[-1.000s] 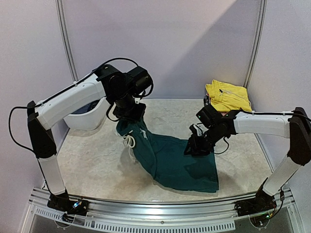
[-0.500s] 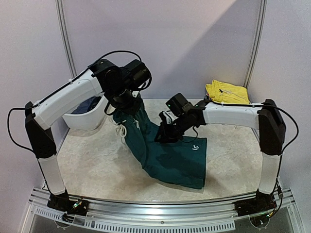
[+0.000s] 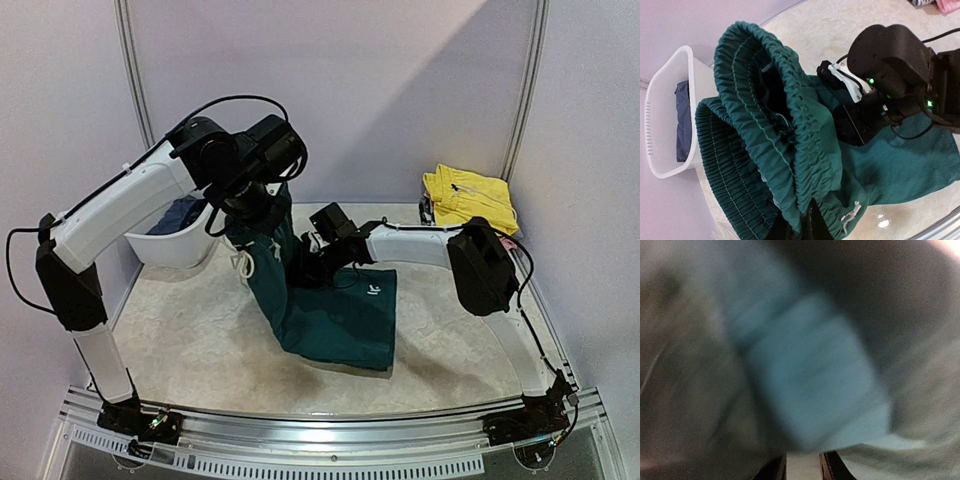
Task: Fold and stack the mixed laundry pile
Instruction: Fold the rectangle-folded shorts at the center of the board.
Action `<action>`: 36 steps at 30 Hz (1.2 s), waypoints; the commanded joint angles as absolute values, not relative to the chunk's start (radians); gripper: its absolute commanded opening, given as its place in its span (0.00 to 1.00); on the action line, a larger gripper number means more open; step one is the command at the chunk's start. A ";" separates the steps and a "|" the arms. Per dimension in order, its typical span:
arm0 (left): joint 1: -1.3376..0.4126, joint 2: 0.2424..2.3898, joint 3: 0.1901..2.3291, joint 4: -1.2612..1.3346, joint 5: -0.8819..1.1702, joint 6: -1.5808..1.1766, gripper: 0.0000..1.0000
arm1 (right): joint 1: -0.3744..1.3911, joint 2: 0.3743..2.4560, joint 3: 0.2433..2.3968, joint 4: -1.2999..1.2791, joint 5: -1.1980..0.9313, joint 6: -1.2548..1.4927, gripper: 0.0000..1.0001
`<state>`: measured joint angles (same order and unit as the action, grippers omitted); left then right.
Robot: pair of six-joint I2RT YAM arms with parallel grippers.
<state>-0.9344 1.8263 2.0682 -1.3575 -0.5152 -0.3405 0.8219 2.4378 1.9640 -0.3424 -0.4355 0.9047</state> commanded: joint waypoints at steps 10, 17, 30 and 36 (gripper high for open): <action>-1.034 1.893 2.070 -1.678 -0.499 -0.299 0.00 | 0.765 2.572 2.108 -0.136 -0.516 1.106 0.28; -1.042 1.991 2.141 -1.652 -0.478 -0.280 0.00 | 0.743 2.499 2.038 -0.123 -0.540 1.071 0.32; -1.055 2.146 2.272 -1.627 -0.388 -0.285 0.00 | 0.564 2.162 1.695 -0.350 -0.473 0.858 0.35; -1.061 2.313 2.459 -1.669 -0.296 -0.378 0.00 | 0.496 1.993 1.556 -0.510 -0.347 0.785 0.35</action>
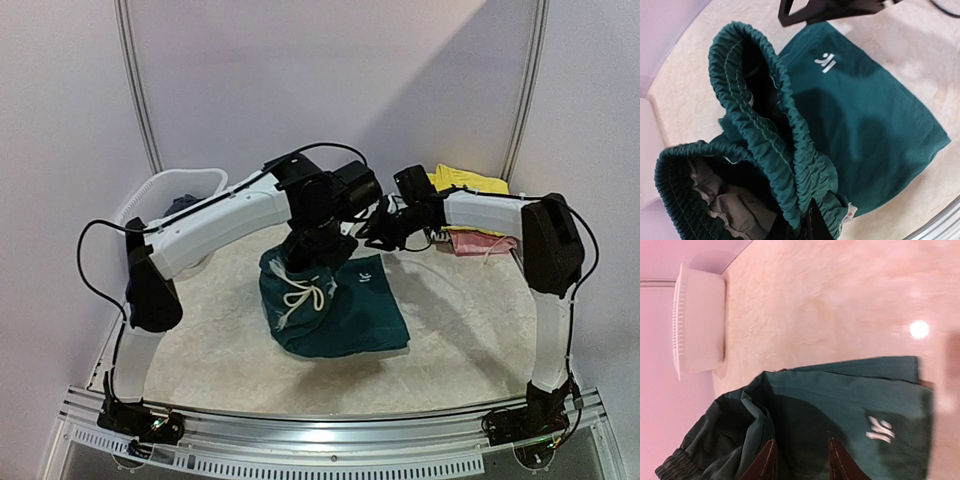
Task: Fold and stack the mixed laundry pile
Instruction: Fold the rectangle-folded shorts at the center of the board.
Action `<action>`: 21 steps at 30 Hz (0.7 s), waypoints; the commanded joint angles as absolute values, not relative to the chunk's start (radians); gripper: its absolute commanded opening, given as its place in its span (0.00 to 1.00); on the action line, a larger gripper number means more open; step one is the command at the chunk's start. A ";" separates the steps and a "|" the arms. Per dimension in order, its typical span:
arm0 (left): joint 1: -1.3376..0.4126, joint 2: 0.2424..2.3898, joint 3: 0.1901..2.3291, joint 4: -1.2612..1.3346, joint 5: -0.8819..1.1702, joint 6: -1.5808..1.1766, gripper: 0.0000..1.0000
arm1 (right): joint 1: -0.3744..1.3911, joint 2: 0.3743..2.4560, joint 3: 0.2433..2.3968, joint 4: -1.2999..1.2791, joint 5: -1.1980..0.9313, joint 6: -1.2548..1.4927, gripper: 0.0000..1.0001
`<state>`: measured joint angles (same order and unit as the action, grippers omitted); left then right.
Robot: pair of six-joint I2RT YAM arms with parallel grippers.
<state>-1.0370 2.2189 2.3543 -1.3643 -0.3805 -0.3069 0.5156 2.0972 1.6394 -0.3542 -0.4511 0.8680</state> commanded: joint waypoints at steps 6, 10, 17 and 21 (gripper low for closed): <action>-1.077 2.410 2.496 -1.519 -0.089 -0.439 0.28 | 0.474 1.843 1.384 -0.545 -0.291 0.804 0.36; -1.074 2.332 2.479 -1.306 0.095 -0.498 0.98 | 0.474 1.776 1.331 -0.565 -0.289 0.799 0.39; -0.985 2.017 2.140 -0.872 0.311 -0.680 1.00 | 0.473 1.678 1.307 -0.597 -0.365 0.749 0.59; -0.920 1.862 1.959 -0.918 0.183 -0.678 0.98 | 0.481 1.603 1.236 -0.576 -0.443 0.753 0.74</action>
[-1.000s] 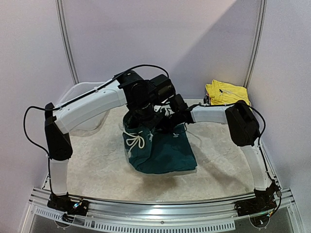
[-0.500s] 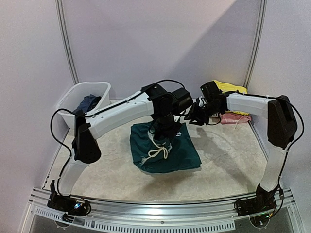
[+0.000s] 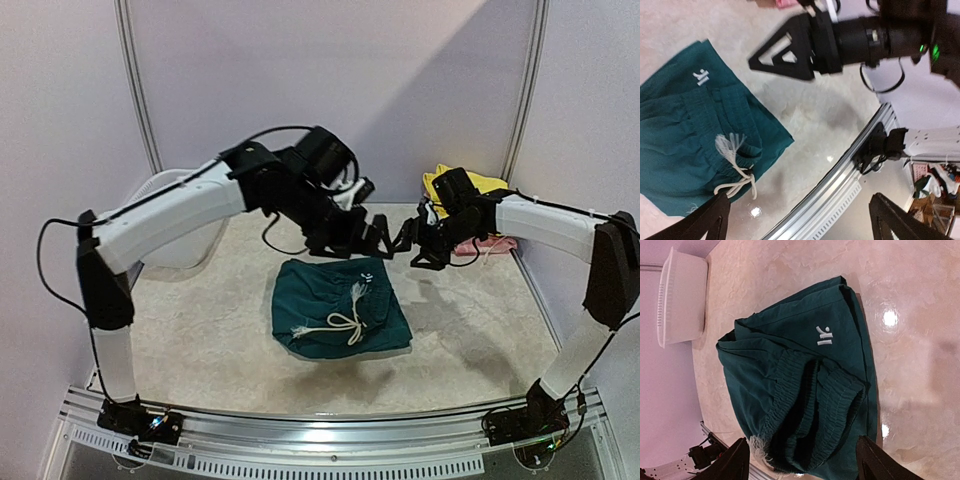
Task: Fold and stack the mixed laundry pile
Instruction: Fold the rectangle-folded shorts at the center of the board, then adjust the square-folded shorts at the center of the board.
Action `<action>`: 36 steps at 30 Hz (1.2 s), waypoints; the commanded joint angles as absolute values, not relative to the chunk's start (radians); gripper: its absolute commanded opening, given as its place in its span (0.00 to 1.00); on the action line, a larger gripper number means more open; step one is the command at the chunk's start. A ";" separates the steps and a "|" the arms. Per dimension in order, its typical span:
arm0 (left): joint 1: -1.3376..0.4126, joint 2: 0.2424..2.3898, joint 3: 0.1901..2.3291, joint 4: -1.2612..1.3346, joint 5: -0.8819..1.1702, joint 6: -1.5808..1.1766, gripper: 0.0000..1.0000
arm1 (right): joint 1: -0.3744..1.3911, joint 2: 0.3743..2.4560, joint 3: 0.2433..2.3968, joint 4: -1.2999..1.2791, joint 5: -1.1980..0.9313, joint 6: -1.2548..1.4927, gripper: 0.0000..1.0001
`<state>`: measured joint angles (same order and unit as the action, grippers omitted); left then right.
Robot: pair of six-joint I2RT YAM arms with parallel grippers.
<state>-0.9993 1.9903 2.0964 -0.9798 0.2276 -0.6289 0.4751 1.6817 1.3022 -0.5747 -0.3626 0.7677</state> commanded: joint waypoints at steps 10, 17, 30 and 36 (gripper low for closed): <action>-0.812 1.592 1.430 -0.927 0.060 -0.646 0.84 | 0.615 1.675 1.275 -0.668 -0.438 0.777 0.91; -0.806 1.538 1.316 -0.867 0.078 -0.664 0.81 | 0.621 1.770 1.300 -0.747 -0.375 0.784 0.97; -0.808 1.557 1.333 -0.867 0.099 -0.647 0.70 | 0.607 1.942 1.414 -0.762 -0.341 0.715 0.73; -0.810 1.540 1.314 -0.867 0.100 -0.652 0.68 | 0.604 1.986 1.431 -0.755 -0.355 0.714 0.63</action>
<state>-0.8196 1.5600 1.3254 -0.8738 0.0967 -0.6579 0.6106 1.9491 1.4063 -0.7425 -0.3626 0.7238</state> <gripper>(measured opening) 0.682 0.658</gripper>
